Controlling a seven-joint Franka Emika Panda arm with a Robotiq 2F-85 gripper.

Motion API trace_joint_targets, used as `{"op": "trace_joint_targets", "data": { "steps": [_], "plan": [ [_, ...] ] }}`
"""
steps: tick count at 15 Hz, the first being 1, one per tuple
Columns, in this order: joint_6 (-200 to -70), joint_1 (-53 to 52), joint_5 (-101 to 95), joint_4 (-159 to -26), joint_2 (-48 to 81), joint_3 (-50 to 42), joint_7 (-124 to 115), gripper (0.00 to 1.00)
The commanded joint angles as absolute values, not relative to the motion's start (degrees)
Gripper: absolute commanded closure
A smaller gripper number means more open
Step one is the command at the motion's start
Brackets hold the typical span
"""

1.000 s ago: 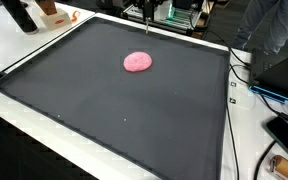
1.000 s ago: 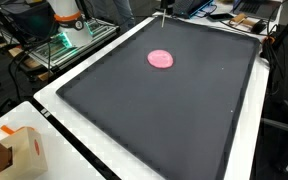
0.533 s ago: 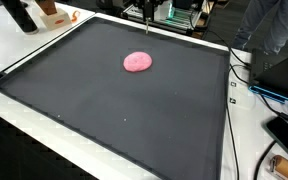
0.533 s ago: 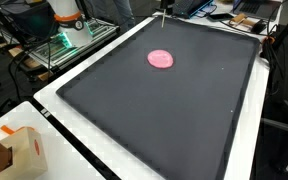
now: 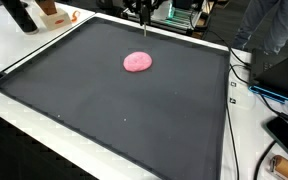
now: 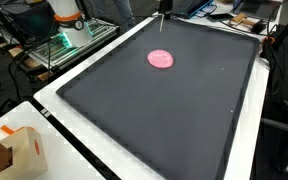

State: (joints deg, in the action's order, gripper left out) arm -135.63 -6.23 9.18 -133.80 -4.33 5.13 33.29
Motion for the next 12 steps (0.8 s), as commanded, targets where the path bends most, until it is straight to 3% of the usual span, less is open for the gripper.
{"op": "trace_joint_targets", "data": {
  "steps": [1, 12],
  "plan": [
    [-134.0, -6.2, 14.9, -134.0, -2.3, 3.6, 38.7, 0.94],
    [-136.8, -4.0, 16.9, -135.7, 2.0, 3.6, 44.6, 0.94]
  ]
}}
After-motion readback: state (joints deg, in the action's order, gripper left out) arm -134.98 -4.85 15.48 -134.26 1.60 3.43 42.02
